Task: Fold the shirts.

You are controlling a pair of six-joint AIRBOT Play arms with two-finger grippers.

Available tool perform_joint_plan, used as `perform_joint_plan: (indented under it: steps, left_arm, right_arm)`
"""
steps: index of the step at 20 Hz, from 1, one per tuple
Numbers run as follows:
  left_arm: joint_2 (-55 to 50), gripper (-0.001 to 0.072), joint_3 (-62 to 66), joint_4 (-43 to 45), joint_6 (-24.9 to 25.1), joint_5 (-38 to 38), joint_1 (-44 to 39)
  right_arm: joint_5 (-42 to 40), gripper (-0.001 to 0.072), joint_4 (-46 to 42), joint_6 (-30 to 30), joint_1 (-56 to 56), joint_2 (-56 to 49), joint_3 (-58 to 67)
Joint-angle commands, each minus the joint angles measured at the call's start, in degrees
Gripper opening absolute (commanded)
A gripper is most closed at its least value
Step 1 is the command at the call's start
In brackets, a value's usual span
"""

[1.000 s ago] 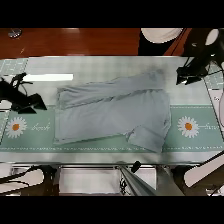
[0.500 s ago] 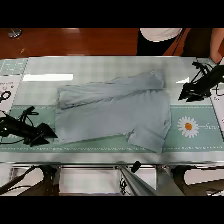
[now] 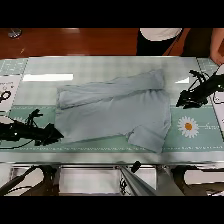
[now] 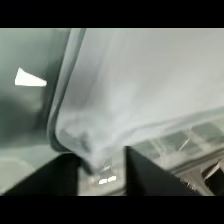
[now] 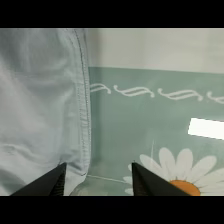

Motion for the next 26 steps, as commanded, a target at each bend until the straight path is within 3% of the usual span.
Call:
perform_joint_plan:
  steps: [1, 3, 8, 10, 11, 12, 20, 21, 22, 26]
  left_arm:
    - [0.0, 0.0311, -2.1, -3.1, -0.9, 10.0, -5.4]
    - [-0.1, 0.0026, -2.2, -2.4, -0.7, 10.4, -7.4]
    - [0.0, 0.0025, -2.2, -0.8, 0.0, 7.3, -7.2]
    - [0.0, 0.0025, -2.2, -0.3, 0.1, 6.9, -6.9]
    - [0.0, 0.0025, -2.1, -0.4, 0.8, 6.8, -6.9]
    - [0.0, 0.0025, -2.2, -0.4, 1.3, 6.7, -6.9]
    - [0.0, 0.0025, -2.2, -0.4, 1.2, 6.6, -6.9]
    - [0.0, 0.0025, -2.2, -0.4, 1.2, 6.6, -6.9]
    - [0.0, 0.0025, -2.2, -0.4, 1.2, 6.6, -6.9]
    - [0.0, 0.0025, -2.1, -0.4, 1.3, 6.8, -6.9]
  right_arm:
    - [-0.1, 0.0498, 0.0, 0.0, 0.0, 0.5, -0.3]
    - [-0.2, 0.0497, -0.3, -0.1, 0.0, 0.9, -0.3]
    - [-2.1, 0.0498, -3.7, -1.0, -2.7, 4.7, -6.8]
    - [-3.5, 0.0507, 2.6, -5.2, -6.4, 8.3, -15.0]
    - [-4.7, 0.0606, 7.0, -6.2, -8.3, 10.2, -18.8]
    - [-6.0, 0.061, 10.8, -7.5, -9.7, 11.9, -22.3]
    - [-11.9, 0.0569, 15.0, -8.9, -5.7, 14.3, -32.5]
    - [-13.6, 0.0549, 14.2, -8.1, -3.3, 14.3, -33.0]
    - [-15.8, 0.0483, 12.9, -6.4, -1.2, 14.3, -33.2]
    - [-22.2, 0.0105, 11.6, -1.3, 4.0, 14.3, -33.2]
